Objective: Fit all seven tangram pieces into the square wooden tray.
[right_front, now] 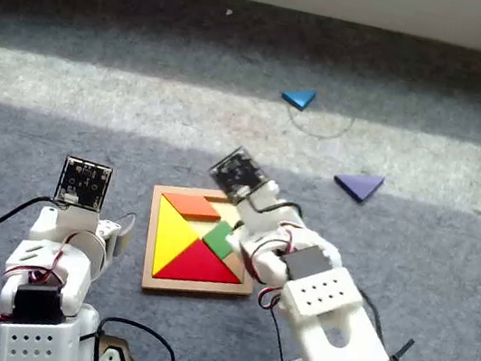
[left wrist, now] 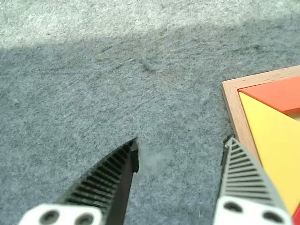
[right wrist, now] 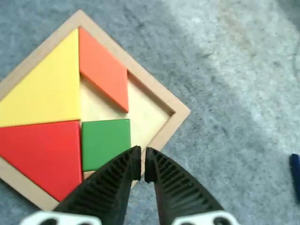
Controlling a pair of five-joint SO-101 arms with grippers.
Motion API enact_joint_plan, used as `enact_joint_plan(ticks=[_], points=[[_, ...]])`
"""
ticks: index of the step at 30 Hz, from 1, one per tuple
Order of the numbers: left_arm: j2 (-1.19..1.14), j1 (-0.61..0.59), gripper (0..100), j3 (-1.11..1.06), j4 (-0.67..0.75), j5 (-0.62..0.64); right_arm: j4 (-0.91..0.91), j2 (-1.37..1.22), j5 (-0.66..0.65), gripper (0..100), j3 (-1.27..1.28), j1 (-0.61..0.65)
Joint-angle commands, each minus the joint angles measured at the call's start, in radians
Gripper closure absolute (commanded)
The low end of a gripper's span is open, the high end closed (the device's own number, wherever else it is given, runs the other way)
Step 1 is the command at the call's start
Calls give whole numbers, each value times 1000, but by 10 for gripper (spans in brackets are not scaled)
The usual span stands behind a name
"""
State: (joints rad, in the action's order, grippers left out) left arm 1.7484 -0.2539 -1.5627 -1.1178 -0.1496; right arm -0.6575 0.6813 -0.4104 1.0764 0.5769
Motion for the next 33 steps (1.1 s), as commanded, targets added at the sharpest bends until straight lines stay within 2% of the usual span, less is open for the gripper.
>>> enact_joint_plan(ticks=[1,7,13,22,27,33], points=[[12,10,708,5,18,-6,-5,101,114,967,-38,-139],[12,12,708,5,18,-5,-7,4,227,947,-119,-269],[12,12,708,5,18,-3,-27,-243,331,906,-369,-374],[12,10,708,5,14,-5,-101,-687,333,786,-895,-354],[12,8,708,5,12,-5,-101,-978,347,774,-1191,-311],[12,8,708,5,12,-6,-101,-1325,597,773,-1612,-302]])
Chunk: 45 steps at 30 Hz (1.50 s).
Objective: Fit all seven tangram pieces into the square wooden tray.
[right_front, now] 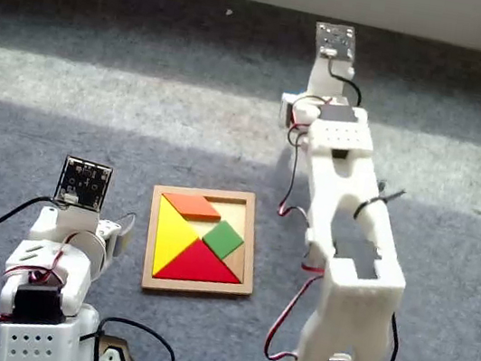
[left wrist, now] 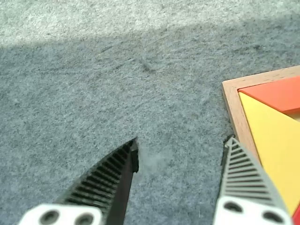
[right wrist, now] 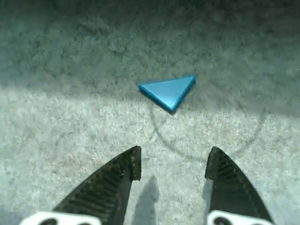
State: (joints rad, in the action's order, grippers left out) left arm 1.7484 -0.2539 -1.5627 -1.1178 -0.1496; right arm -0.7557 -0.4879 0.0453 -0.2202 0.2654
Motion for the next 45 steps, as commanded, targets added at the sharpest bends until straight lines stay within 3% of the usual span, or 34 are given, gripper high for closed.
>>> enact_joint_plan(ticks=[1,9,16,24,29,34,45], points=[[12,8,708,5,12,-6,-4,-209,169,773,-384,10],[12,8,708,5,12,-6,-5,-570,210,773,-862,5],[12,8,708,5,-5,-6,-5,-750,210,774,-1072,4],[12,8,708,7,-9,-6,-8,-796,209,774,-1090,-21],[12,8,708,7,-9,-6,-179,-789,206,774,-1098,-50],[12,8,708,7,-9,-6,-352,-788,69,775,-1101,-39],[12,8,708,7,-9,-6,-470,-782,54,775,-1150,-38]])
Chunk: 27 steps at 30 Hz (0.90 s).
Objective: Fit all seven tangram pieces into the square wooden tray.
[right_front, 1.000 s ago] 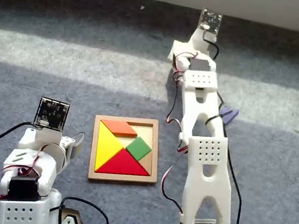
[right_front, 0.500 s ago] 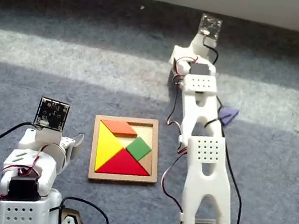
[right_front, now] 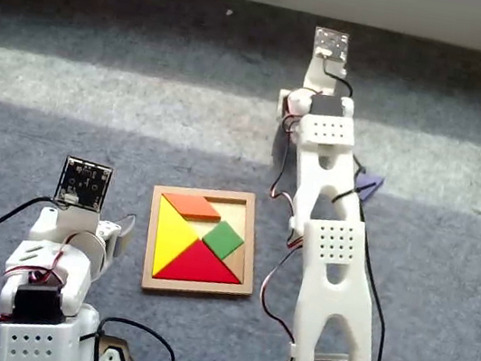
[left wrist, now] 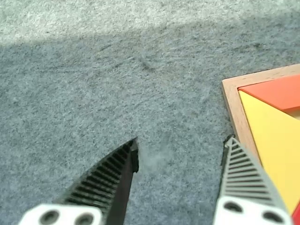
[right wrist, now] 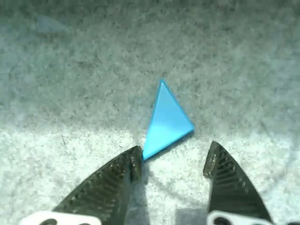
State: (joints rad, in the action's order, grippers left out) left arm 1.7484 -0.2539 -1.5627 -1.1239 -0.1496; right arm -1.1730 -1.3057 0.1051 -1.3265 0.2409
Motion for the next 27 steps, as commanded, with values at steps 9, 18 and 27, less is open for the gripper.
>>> enact_joint_plan(ticks=[9,18,27], points=[[12,8,708,7,-3,-6,36,31,-87,775,-162,28],[12,8,708,5,-3,-6,217,31,-98,775,15,24],[12,8,708,5,-3,-6,216,31,-224,951,87,24]])
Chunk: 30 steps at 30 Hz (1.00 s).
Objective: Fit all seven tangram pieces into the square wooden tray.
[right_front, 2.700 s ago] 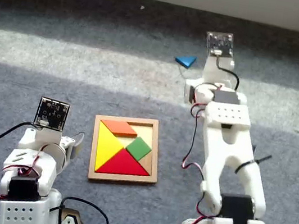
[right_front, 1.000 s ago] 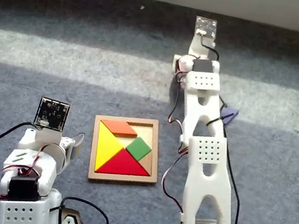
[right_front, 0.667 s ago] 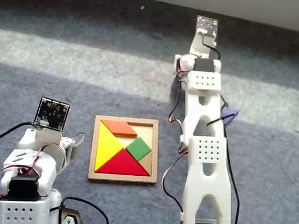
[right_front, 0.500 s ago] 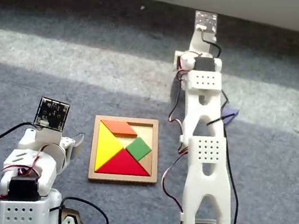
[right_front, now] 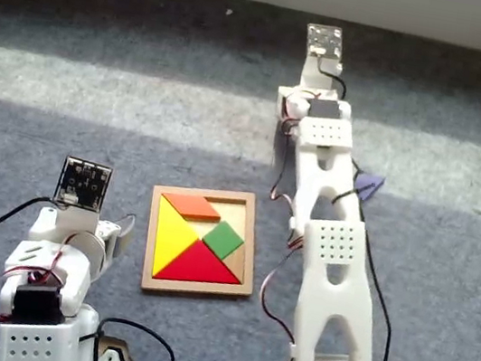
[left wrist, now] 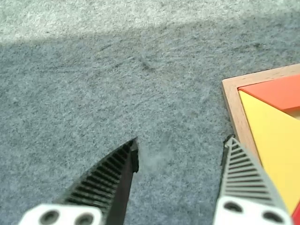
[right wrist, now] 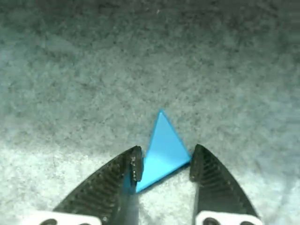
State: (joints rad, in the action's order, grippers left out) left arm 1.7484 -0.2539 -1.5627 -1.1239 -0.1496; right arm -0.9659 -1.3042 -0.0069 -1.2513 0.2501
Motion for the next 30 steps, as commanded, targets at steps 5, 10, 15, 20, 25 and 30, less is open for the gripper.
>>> enact_joint_plan(ticks=[5,10,15,20,25,30], points=[[12,8,708,5,-3,-6,-39,33,-175,992,4,15],[12,8,708,5,-3,-8,-199,61,-175,992,-73,21],[12,8,708,5,-2,-8,-390,64,-176,992,-246,19],[12,8,708,5,0,-8,-562,62,-176,992,-389,33],[12,8,708,5,0,-8,-717,71,-176,992,-484,53],[12,8,708,5,0,-8,-799,79,-176,992,-506,70]])
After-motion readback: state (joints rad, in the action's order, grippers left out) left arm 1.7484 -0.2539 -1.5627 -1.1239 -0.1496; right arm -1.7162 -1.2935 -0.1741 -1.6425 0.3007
